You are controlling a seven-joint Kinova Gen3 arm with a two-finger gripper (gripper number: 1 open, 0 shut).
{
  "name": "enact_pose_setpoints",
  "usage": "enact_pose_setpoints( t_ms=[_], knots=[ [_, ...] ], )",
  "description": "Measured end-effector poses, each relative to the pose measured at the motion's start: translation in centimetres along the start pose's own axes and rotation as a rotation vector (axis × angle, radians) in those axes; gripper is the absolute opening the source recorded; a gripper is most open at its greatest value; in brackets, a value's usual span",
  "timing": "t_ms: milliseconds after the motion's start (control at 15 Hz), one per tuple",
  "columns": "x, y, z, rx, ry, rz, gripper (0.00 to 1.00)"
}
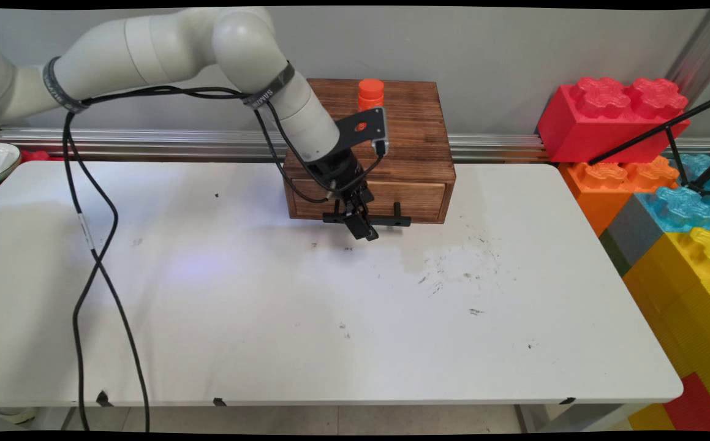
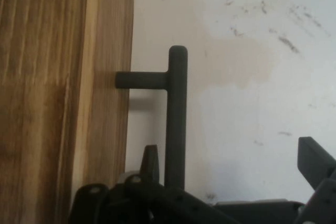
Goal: Open the drawer
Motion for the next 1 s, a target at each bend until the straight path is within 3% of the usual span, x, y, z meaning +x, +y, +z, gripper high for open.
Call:
enact_pose_setpoints(
  t_ms=[1000],
  knots=[
    [-0.2, -0.7, 2.8, 0.007, -0.067, 0.074, 1.00]
  ],
)
